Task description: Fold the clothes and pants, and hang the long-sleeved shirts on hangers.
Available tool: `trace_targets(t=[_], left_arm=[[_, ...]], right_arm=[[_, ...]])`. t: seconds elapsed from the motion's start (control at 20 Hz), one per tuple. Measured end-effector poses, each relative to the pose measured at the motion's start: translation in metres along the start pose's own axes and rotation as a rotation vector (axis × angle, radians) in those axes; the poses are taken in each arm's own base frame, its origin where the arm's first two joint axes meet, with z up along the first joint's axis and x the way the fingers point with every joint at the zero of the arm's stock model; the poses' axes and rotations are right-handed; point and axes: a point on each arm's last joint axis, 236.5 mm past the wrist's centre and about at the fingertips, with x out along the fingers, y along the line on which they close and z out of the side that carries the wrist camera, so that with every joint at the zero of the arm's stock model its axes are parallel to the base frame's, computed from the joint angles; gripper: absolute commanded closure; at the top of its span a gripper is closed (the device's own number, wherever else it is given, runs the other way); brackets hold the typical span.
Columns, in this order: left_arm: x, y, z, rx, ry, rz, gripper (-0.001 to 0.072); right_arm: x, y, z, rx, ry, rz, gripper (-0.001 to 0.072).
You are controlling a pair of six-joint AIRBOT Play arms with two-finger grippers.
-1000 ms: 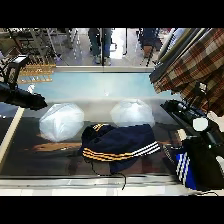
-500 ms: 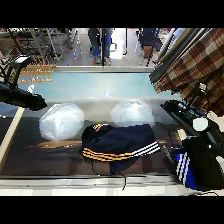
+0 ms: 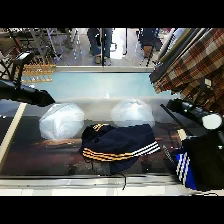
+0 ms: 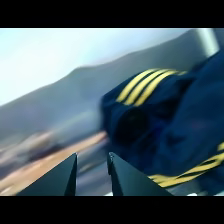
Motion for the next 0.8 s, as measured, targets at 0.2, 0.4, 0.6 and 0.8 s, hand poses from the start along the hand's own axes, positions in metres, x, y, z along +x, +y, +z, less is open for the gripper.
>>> trace_targets(t=[0.2,0.4,0.6,0.8], left_arm=[[0.004,-0.031,0.014,0.005,-0.049,-0.147,0.0479],[0.002,-0.052,0.021,0.027,-0.081,-0.244,0.0446],[0.010,-0.059,-0.002,0.003,0.031,-0.303,0.0157],[0.053,-0.055,-0.072,-0.063,0.260,-0.378,0.0157]], right_arm=[[-0.055,-0.044,0.010,-0.255,0.087,-0.184,0.0417],[-0.105,-0.102,-0.024,-0.227,0.287,-0.351,0.0228],[-0.114,-0.099,-0.089,-0.097,0.486,-0.242,0.0170],[-0.098,-0.062,-0.159,0.015,0.632,-0.012,0.0169]])
